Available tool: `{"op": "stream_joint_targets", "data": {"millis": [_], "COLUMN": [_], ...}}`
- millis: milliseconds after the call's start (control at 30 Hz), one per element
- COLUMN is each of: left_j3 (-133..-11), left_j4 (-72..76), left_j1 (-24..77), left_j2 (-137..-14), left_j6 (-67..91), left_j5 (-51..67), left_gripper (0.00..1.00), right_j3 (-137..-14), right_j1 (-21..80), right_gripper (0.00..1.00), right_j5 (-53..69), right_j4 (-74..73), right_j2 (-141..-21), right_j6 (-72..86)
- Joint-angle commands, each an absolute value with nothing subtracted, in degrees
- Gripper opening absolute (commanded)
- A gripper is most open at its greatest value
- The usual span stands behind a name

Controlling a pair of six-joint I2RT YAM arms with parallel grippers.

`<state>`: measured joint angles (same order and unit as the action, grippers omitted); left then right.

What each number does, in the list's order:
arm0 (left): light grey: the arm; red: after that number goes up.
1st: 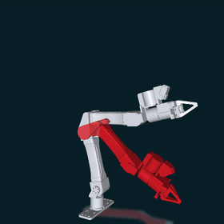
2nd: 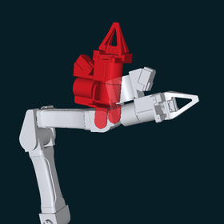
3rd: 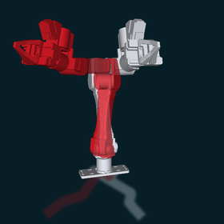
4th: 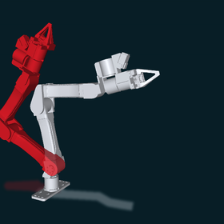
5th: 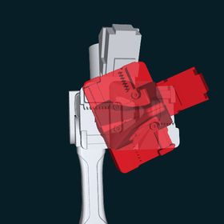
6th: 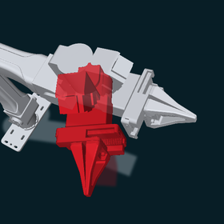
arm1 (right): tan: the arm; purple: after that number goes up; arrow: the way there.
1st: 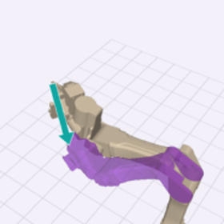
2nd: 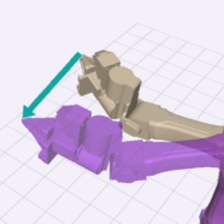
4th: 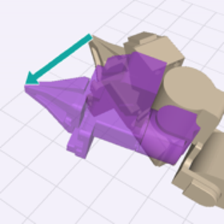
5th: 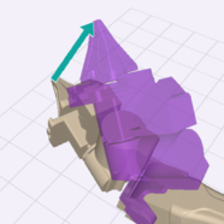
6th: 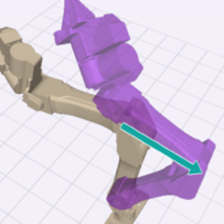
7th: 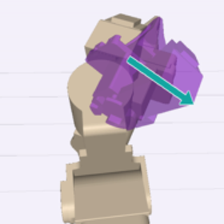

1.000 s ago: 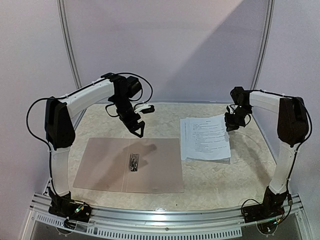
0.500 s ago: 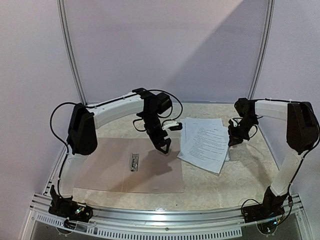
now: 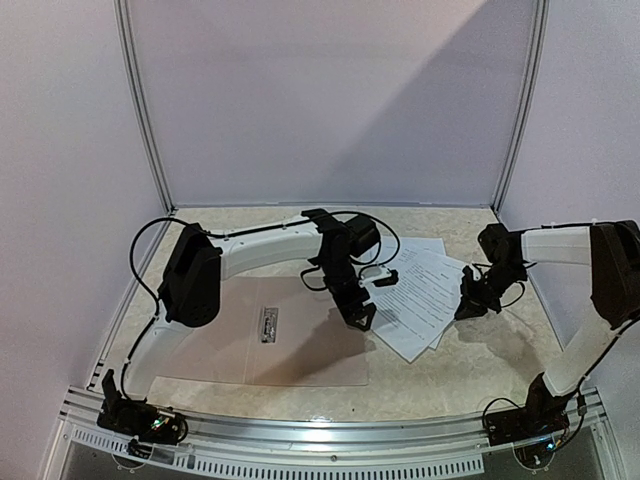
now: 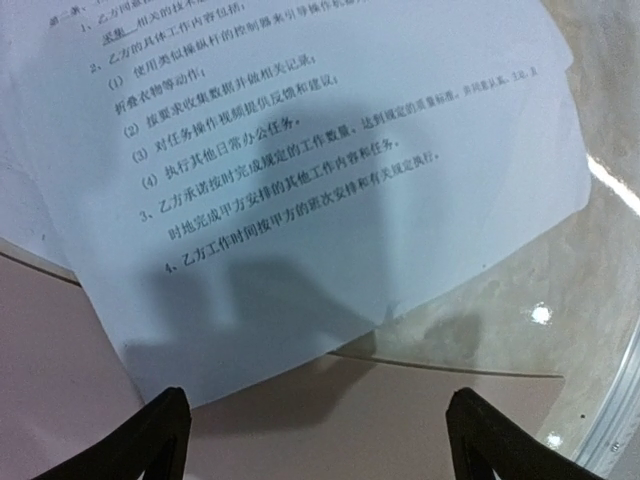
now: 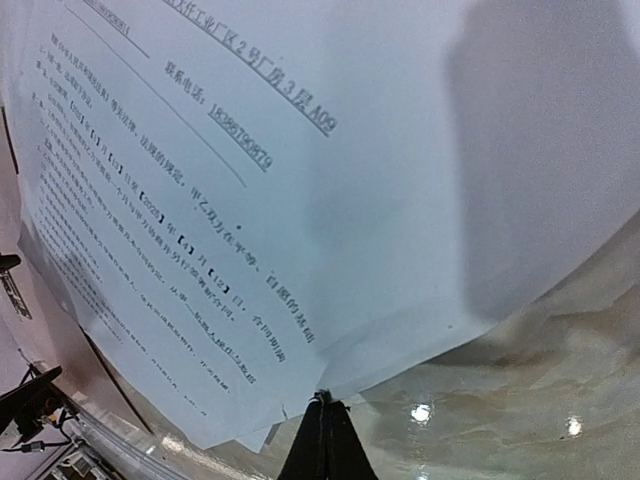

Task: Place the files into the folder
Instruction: Pick up the file from the center of the board.

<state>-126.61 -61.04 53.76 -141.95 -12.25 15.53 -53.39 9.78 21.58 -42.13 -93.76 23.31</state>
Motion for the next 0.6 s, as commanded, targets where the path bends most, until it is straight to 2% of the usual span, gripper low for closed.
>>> {"op": "stream_joint_targets", "data": {"millis": [0, 133, 200, 267, 333, 567], "left_j3": [-127.76, -127.7, -127.86, -127.92, -127.9, -127.88], "left_j4": [-58.5, -58.28, -58.19, -58.13, -58.15, -58.04], "left_j1": [54.05, 54.13, 54.21, 54.31, 54.39, 54.5], "left_j2": [-143.13, -143.83, -144.4, -144.93, -145.24, -145.75], "left_j6": [-11.25, -11.08, -11.01, -10.99, -10.9, -10.92], "left_j5": [14.62, 14.84, 14.83, 14.85, 14.77, 14.57], "left_gripper": [0.9, 0.9, 0.9, 0.9, 0.9, 0.9], "right_j3": [-49.97, -45.86, -44.22, -42.82, -41.7, -40.0], "right_j1": [8.61, 7.24, 6.56, 5.85, 5.39, 4.64], "right_gripper": [0.0, 0.0, 0.07, 0.18, 0.23, 0.22], "right_j5": [25.23, 26.08, 26.75, 27.37, 27.95, 29.53], "right_j4": [-34.16, -29.23, -26.66, -24.07, -21.79, -15.08], "right_j2": [-90.29, -88.77, -88.23, -87.82, -87.78, -88.01], "right_j6": [28.92, 32.39, 34.29, 36.04, 37.64, 40.54]}}
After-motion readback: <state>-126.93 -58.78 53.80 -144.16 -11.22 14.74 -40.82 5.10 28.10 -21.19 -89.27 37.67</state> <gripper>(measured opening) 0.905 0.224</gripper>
